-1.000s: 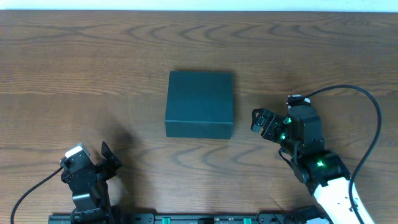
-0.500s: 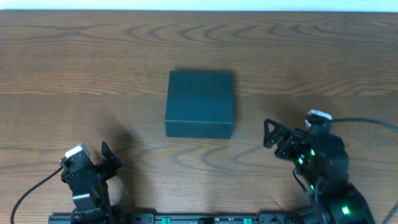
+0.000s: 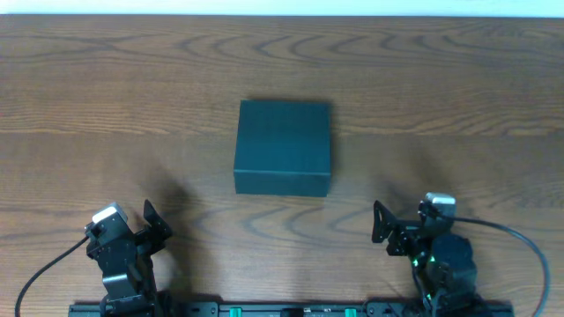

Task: Pack container

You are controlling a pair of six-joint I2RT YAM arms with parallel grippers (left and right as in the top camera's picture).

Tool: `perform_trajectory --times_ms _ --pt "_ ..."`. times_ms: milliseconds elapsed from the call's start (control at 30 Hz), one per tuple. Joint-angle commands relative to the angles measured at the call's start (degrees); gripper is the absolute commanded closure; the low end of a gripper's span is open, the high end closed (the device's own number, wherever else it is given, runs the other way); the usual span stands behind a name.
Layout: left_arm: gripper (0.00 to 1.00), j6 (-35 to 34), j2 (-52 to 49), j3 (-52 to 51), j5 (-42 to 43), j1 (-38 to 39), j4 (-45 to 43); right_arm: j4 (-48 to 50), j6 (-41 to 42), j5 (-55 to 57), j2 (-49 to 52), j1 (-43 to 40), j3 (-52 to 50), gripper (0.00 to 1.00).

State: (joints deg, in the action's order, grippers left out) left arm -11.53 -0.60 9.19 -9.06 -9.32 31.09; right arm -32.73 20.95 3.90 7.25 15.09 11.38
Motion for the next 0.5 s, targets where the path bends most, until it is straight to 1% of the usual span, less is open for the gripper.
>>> perform_trajectory --times_ms 0,167,467 --pt "0.05 1.25 0.39 -0.79 -1.44 -0.09 0.13 0.39 -1.88 -0.13 -3.52 -0.44 -2.97 0.01" --pt "0.05 1.25 0.39 -0.79 -1.44 -0.09 0.15 0.46 -1.95 -0.26 -7.04 -0.46 -2.86 0.01" --pt "0.05 1.25 0.39 -0.79 -1.44 -0.09 0.15 0.42 -1.95 -0.28 -6.93 -0.44 -2.86 0.01"
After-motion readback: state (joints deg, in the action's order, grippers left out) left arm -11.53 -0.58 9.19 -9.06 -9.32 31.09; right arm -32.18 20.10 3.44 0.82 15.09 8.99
